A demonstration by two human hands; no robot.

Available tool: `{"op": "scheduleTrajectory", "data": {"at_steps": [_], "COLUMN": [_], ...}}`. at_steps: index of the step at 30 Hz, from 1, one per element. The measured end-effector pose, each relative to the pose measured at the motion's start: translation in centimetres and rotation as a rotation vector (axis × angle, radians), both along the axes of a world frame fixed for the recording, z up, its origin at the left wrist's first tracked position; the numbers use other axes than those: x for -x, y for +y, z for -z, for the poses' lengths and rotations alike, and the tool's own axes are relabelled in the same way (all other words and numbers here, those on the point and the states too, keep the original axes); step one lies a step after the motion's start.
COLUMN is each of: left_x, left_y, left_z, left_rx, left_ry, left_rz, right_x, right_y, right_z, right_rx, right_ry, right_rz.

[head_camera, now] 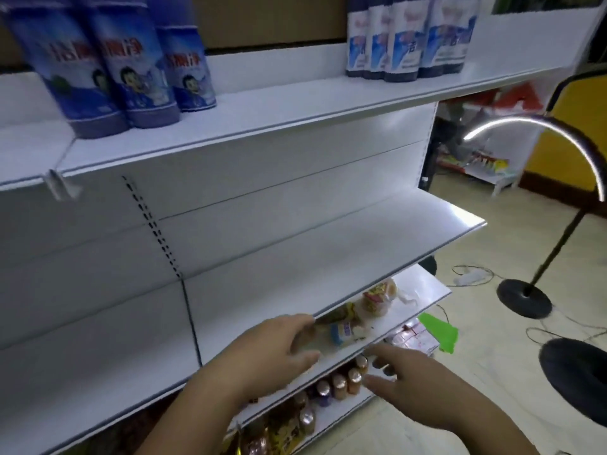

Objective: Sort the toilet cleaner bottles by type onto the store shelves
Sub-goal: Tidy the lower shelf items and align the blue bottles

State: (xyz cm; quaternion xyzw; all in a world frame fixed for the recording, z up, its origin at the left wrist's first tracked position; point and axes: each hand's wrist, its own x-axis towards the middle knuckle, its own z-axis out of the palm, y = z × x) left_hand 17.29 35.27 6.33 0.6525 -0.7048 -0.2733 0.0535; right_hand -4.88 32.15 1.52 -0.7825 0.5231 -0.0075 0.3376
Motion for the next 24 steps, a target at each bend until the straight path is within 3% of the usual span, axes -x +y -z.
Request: {"op": "scheduleTrajectory", "data": {"at_steps": [9, 14, 20, 24], "left_x": [-5.8, -8.6, -13.1, -16.2], "left_y": [-0.2, 0.6, 1.1, -0.3], "left_z": [-3.3, -10.0, -19.2, -24.4], "left_rx": [0.260, 0.608, 1.180, 1.338], "left_ry": [-0.146, -0.114, -0.239, -0.152], "left_rz": [-0.160, -0.083, 0.130, -0.034], "right_x": [-8.0, -11.4, -15.5, -18.6], "right_y": [-6.0, -6.7, -7.2, -12.3], "right_z": [-4.5, -15.1, -25.8, -30.2], "right_rx": [0.125, 0.331, 0.827, 0.852], "right_ry": [-0.190, -0.450, -0.680, -0.697], "right_rz": [-0.265, -0.417, -0.501, -0.437]}}
